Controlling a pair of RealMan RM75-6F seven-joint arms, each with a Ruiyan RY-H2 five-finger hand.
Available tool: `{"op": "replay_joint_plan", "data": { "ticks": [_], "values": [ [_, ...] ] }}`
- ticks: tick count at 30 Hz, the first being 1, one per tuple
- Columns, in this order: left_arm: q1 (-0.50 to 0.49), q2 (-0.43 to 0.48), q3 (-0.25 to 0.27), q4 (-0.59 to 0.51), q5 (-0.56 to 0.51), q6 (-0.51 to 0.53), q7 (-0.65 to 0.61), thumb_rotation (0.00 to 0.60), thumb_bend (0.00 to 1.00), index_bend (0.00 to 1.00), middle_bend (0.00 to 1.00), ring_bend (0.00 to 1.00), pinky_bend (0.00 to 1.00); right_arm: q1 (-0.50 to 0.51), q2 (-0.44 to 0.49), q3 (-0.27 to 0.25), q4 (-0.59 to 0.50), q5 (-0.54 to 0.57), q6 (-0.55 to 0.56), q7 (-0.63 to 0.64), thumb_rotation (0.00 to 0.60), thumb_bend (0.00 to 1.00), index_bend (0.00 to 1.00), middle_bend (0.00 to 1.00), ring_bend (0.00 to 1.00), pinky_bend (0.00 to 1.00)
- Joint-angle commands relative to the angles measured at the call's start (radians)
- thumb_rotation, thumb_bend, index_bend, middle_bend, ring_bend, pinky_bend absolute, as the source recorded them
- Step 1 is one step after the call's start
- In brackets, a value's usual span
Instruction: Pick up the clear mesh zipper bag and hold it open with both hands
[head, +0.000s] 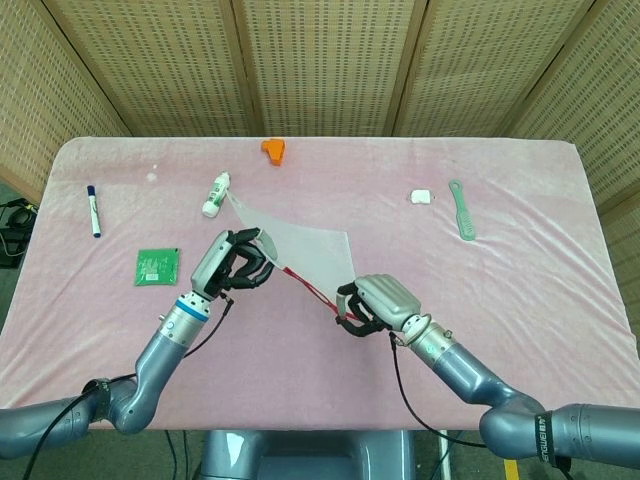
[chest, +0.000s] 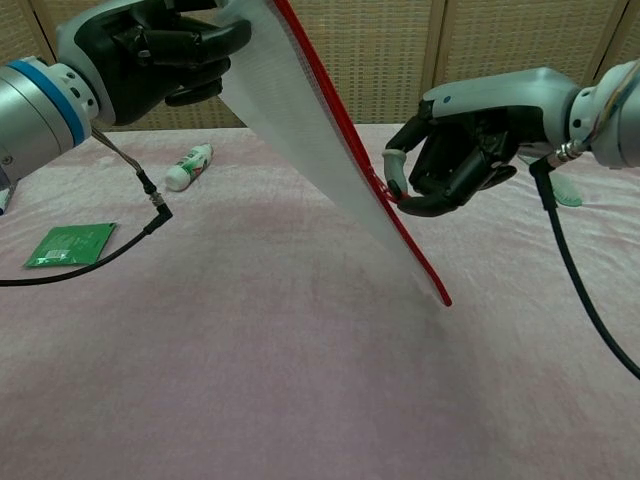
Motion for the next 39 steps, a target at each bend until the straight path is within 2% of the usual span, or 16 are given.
{"op": "replay_joint_plan", "data": {
  "ticks": [1,10,16,24,34,36,37,38,39],
  "values": [
    [0.009,0.013,-0.005,-0.01,0.0,0.01,-0.012,0.6,0.69,0.86,0.95,0.86,0.96,-0.012,0.006,-0.011,0.017,-0.008,-0.002,0.004,0.6,0.91,0.78,0.93,0.9,1.0],
    [0.039,0.087,-0.033,-0.02,-0.018,0.025,-0.066,0.6,0.69,0.86,0.95,0.86,0.96,-0.071,0.024,-0.037,0.099,-0.045,-0.013,0.06,0.6,0.91,0.78,0.93,0.9,1.0],
    [0.057,0.112,-0.034,-0.029,-0.028,0.02,-0.123,0.6,0.69,0.86,0.95,0.86,0.96,-0.104,0.041,-0.047,0.136,-0.091,-0.023,0.096,0.6,0.91,0.78,0.93,0.9,1.0],
    [0.063,0.124,-0.04,-0.023,-0.029,0.024,-0.138,0.6,0.69,0.86,0.95,0.86,0.96,-0.141,0.049,-0.058,0.189,-0.135,-0.039,0.14,0.6,0.91,0.78,0.93,0.9,1.0],
    [0.069,0.116,-0.038,-0.013,-0.04,0.02,-0.149,0.6,0.67,0.85,0.95,0.86,0.96,-0.159,0.037,-0.048,0.223,-0.157,-0.05,0.177,0.6,0.91,0.78,0.93,0.9,1.0],
    [0.069,0.114,-0.035,-0.01,-0.034,0.02,-0.155,0.6,0.59,0.8,0.95,0.86,0.96,-0.162,0.035,-0.045,0.226,-0.161,-0.049,0.179,0.6,0.91,0.77,0.93,0.9,1.0],
    [0.069,0.116,-0.026,-0.004,-0.015,0.016,-0.173,0.6,0.45,0.7,0.95,0.86,0.96,-0.166,0.032,-0.042,0.23,-0.166,-0.04,0.18,0.6,0.9,0.75,0.93,0.9,1.0],
    [0.069,0.118,-0.021,0.001,-0.005,0.016,-0.18,0.6,0.26,0.52,0.95,0.86,0.95,-0.168,0.031,-0.042,0.233,-0.173,-0.036,0.181,0.6,0.81,0.65,0.93,0.9,1.0],
    [0.069,0.119,-0.015,0.009,0.006,0.016,-0.182,0.6,0.15,0.38,0.95,0.86,0.95,-0.17,0.03,-0.044,0.236,-0.18,-0.033,0.179,0.6,0.7,0.54,0.93,0.9,1.0]
  ]
}}
